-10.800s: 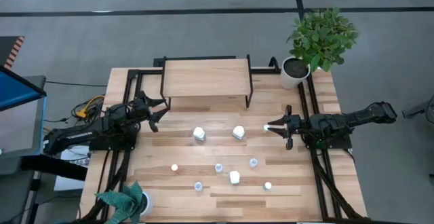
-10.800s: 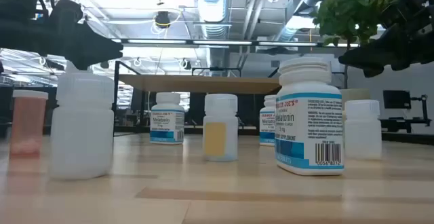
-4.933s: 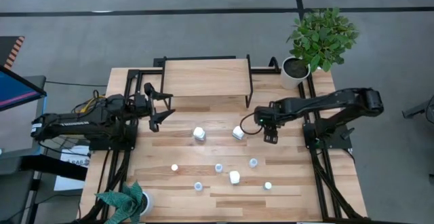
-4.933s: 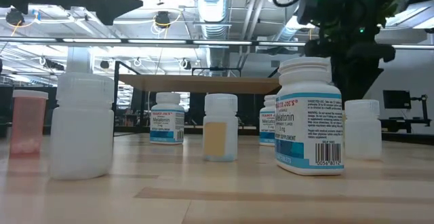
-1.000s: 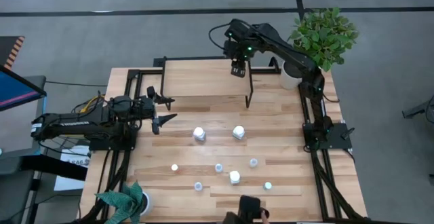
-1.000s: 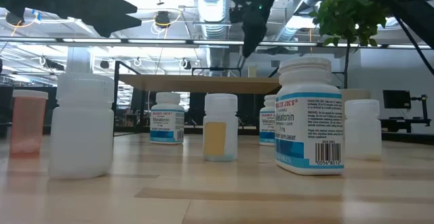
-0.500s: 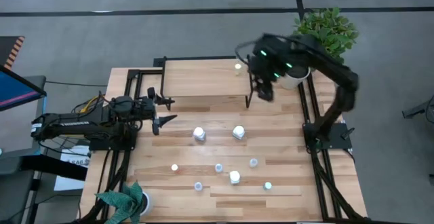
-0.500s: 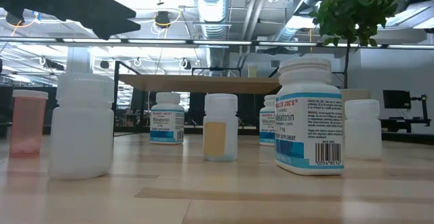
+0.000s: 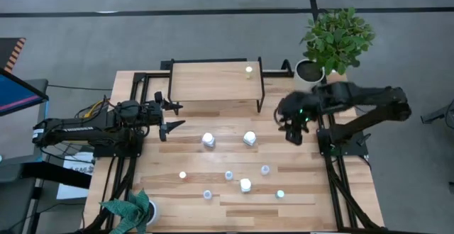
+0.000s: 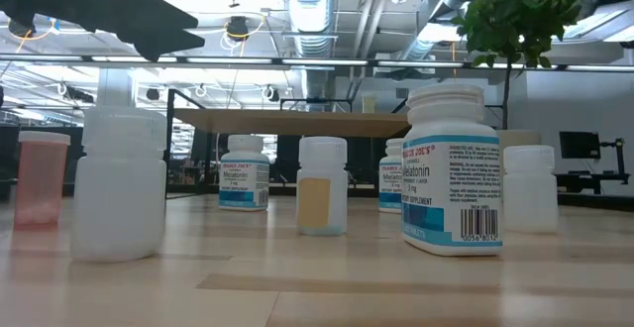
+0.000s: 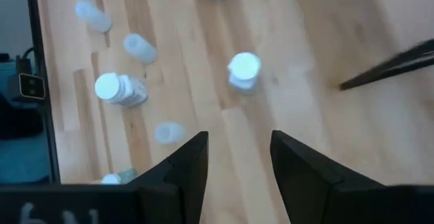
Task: Pick and place medicine bottles onto shelf by color
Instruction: Put the top right white blue pill bottle on the shelf
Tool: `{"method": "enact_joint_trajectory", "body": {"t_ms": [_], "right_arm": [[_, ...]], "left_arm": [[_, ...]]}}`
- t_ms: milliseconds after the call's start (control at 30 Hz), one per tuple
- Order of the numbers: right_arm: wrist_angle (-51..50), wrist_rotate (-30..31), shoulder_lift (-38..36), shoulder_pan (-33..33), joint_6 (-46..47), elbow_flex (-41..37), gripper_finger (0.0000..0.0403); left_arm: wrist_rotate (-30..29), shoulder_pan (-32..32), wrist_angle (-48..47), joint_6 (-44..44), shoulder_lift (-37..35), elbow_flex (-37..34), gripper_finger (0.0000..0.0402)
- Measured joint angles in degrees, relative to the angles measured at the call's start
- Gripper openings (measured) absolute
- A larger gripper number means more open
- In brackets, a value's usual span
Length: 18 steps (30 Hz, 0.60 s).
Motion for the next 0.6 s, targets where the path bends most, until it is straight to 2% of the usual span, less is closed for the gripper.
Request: {"method": "enact_joint_trajectory", "body": {"t_ms": [133,233,300,467,600], "right_arm": [[7.7,0.0,-0.5,3.5,0.8,-8.4,0.0181],[10.9,0.0,1.8,5.0,0.4,-11.7,0.0181],[11.3,0.0,4.1,5.2,-1.1,-12.1,0.0178],[14.8,0.0,10.0,5.1,2.5,-12.0,0.0173],[14.2,0.0,14.2,4.4,2.6,-12.0,0.0187]], "left_arm": [[0.0,0.0,0.0,-1.3,0.0,0.0,0.0281],[0.0,0.0,0.0,-1.4,0.0,0.0,0.0281],[0.0,0.0,0.0,-1.4,0.0,0.0,0.0281],[0.0,0.0,0.0,-1.4,0.0,0.0,0.0281],[0.0,0.0,-0.2,-1.4,0.0,0.0,0.0281]]}}
